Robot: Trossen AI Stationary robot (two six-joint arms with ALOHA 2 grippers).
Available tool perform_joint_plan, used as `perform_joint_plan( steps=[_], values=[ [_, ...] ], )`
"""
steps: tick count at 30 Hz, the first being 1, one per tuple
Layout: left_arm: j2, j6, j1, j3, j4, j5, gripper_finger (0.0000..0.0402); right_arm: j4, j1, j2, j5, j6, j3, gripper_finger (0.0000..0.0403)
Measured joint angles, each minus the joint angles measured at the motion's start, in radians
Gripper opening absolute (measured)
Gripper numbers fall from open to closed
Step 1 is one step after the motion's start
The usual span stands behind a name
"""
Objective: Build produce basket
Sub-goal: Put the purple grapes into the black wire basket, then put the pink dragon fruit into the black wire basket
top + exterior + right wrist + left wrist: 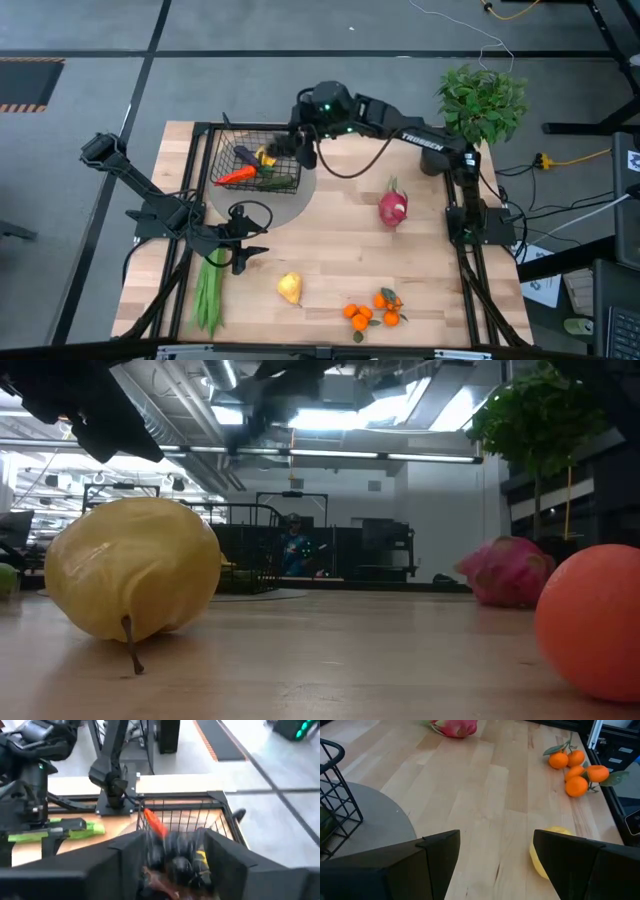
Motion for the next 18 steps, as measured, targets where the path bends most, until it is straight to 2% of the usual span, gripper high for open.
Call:
perform_joint_plan(
  steps=[5, 10, 14, 18],
  values=[
    [0.0, 0.0, 0.0, 0.0, 0.0, 0.0, 0.0243, -0.049, 0.002, 0.0, -0.001, 0.013, 0.068, 0.0235],
    [0.0, -0.001, 0.0, 0.0, 0.0, 0.0, 0.0243, -0.064, 0.003, 0.0, -0.015, 0.065, 0.118, 0.0243],
    [0.0, 0.0, 0.0, 0.0, 0.0, 0.0, 0.0243, -0.237, 0.008, -0.017, -0.131, 0.137, 0.142, 0.0243],
    [0.0, 0.0, 0.0, 0.0, 0.0, 0.0, 0.0243, -0.597, 0.039, -0.026, -0.263, 0.106, 0.134, 0.0244]
  ],
)
